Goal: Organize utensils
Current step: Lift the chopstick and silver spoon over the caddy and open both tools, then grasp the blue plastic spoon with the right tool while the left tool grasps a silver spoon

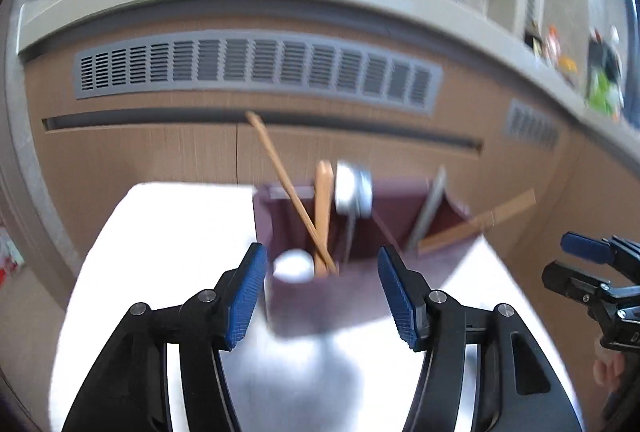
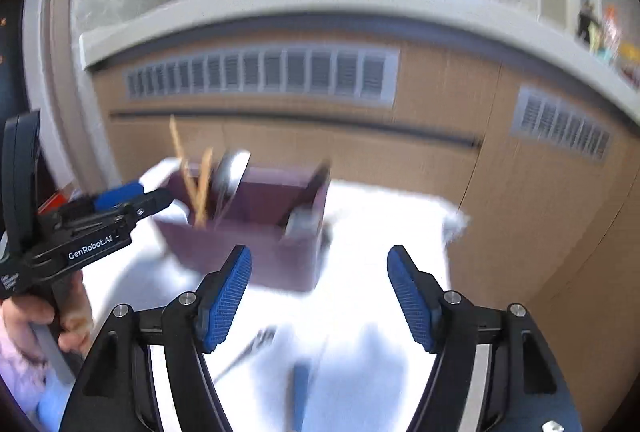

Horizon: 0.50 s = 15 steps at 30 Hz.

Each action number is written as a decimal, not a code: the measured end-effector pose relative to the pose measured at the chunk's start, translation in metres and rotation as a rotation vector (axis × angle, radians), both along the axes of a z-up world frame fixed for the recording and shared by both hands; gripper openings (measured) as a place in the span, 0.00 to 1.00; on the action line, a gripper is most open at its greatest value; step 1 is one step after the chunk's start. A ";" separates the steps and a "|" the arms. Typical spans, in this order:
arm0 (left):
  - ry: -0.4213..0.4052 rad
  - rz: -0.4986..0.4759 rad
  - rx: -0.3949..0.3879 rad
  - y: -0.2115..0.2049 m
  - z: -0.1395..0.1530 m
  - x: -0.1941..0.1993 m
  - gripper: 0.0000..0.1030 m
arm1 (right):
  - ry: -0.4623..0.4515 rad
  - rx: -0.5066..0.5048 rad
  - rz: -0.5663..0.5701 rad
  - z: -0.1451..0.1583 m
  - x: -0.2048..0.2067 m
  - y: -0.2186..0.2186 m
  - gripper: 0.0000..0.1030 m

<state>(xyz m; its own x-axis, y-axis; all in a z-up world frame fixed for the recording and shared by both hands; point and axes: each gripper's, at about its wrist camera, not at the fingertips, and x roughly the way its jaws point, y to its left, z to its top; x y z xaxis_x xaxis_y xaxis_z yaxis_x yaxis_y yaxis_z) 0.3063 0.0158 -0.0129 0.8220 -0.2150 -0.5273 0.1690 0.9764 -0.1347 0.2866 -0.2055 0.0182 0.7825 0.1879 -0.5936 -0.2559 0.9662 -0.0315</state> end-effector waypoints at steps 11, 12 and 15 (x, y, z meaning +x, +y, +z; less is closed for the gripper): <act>0.226 -0.097 0.042 -0.010 -0.046 -0.055 0.57 | 0.275 -0.049 0.006 -0.092 -0.033 -0.005 0.33; 0.236 -0.101 0.050 -0.011 -0.048 -0.059 0.57 | 0.289 -0.043 0.001 -0.097 -0.031 -0.006 0.33; 0.252 -0.099 0.071 -0.012 -0.051 -0.065 0.57 | 0.322 -0.017 -0.010 -0.108 -0.022 -0.007 0.33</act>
